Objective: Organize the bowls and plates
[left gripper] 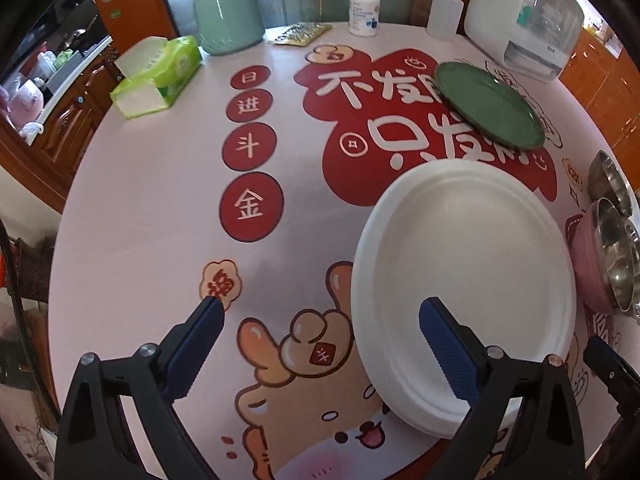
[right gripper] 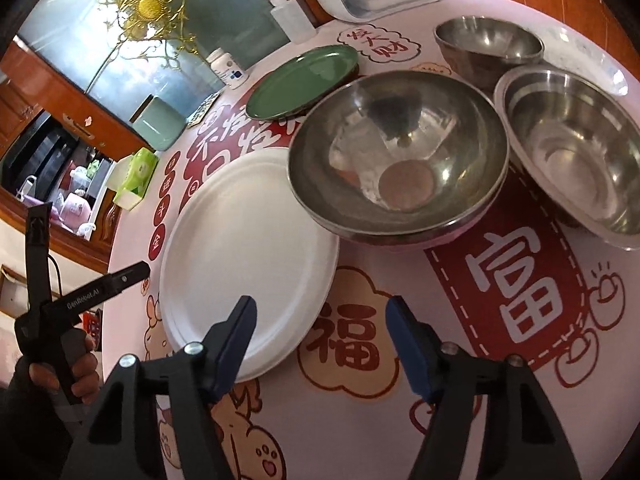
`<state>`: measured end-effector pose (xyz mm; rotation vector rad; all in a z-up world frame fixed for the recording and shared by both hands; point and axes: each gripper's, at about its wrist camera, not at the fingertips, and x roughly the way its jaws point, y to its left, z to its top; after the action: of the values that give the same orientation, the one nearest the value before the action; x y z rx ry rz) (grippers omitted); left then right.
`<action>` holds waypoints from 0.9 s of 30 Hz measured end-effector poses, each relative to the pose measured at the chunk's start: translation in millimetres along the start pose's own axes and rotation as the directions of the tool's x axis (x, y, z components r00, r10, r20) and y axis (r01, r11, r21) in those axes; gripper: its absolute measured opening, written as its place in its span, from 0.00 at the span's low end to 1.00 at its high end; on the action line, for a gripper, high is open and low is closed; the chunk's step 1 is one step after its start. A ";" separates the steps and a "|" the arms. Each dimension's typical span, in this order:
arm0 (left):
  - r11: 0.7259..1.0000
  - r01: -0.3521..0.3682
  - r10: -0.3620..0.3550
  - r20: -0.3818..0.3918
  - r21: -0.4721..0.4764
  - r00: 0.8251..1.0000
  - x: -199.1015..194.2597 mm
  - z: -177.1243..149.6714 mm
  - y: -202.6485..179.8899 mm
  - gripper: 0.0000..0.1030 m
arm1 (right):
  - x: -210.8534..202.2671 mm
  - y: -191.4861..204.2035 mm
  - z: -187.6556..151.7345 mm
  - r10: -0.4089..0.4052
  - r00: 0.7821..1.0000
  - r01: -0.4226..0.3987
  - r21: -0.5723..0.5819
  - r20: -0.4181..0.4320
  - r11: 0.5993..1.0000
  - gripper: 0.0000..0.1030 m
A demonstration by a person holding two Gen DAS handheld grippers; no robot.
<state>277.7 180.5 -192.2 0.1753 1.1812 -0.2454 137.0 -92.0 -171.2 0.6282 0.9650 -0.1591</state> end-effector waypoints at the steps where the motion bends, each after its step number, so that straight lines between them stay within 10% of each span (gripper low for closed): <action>1: 1.000 0.005 -0.005 -0.004 0.001 1.000 2.2 -0.4 -0.4 0.94 | 1.7 -0.7 0.2 0.003 1.000 -0.003 0.006 -0.001 1.000 0.62; 27: 0.989 0.134 -0.138 -0.080 -0.058 0.987 33.9 3.3 0.3 0.62 | 28.4 -16.0 7.0 0.097 0.995 -0.097 0.118 0.001 0.988 0.31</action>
<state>292.9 176.6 -222.5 0.0593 1.2838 -0.3289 152.0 -104.9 -198.1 0.7829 0.9319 -0.1291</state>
